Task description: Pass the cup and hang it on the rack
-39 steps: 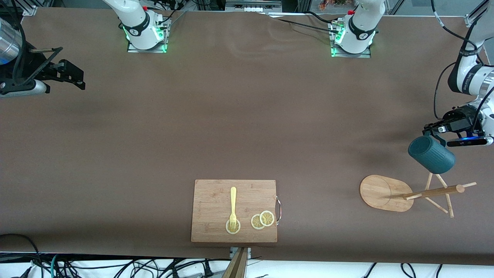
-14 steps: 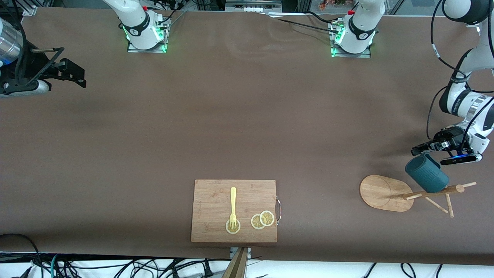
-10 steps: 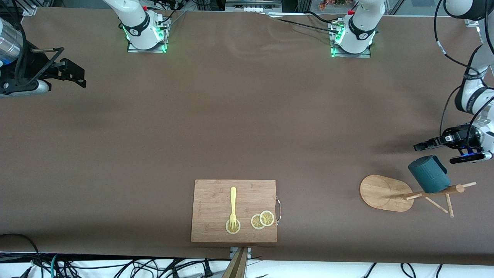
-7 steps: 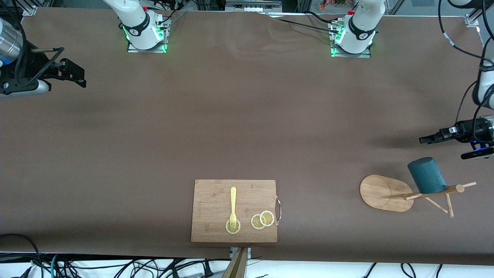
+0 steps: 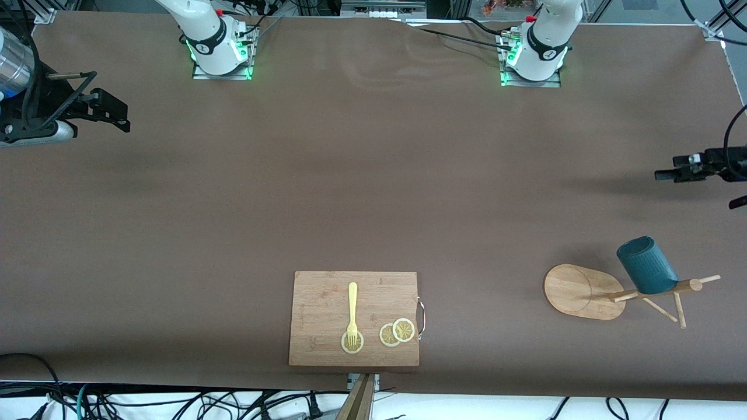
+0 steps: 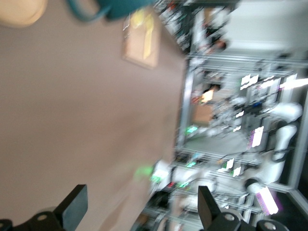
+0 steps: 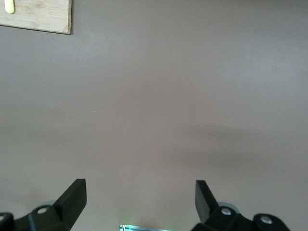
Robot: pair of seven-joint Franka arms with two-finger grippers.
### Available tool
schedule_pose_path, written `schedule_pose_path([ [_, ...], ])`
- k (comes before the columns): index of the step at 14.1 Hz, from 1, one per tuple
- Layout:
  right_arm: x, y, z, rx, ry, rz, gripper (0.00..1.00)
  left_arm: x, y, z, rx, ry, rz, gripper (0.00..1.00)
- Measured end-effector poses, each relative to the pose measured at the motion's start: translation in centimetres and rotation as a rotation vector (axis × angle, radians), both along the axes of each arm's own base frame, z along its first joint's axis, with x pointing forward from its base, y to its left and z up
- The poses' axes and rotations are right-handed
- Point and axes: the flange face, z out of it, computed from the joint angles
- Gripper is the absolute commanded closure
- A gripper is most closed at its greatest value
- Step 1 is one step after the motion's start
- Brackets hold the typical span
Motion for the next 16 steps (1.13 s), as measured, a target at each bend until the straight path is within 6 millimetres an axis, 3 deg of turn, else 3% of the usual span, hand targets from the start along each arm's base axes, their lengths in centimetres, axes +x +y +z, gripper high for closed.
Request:
schedule_pose_path([
  [2,0.0,0.0,0.0,0.000,0.000,0.000,0.00,-0.3,-1.5,3.6,0.199,0.013,-0.121,0.00],
  [4,0.0,0.0,0.0,0.000,0.000,0.000,0.00,1.0,-5.3,8.1,0.447,-0.011,-0.247,0.00],
  [6,0.0,0.0,0.0,0.000,0.000,-0.001,0.00,2.4,-11.1,12.0,0.626,0.004,-0.319,0.00],
  [10,0.0,0.0,0.0,0.000,0.000,-0.001,0.00,5.0,-21.7,16.8,0.919,0.015,-0.395,0.00],
  [13,0.0,0.0,0.0,0.000,0.000,-0.001,0.00,6.7,-29.0,20.8,1.106,-0.121,-0.454,0.00],
  [14,0.0,0.0,0.0,0.000,0.000,-0.001,0.00,7.1,-30.3,21.9,1.135,-0.173,-0.443,0.00],
  [16,0.0,0.0,0.0,0.000,0.000,-0.001,0.00,7.5,-30.9,23.5,1.148,-0.224,-0.421,0.00],
])
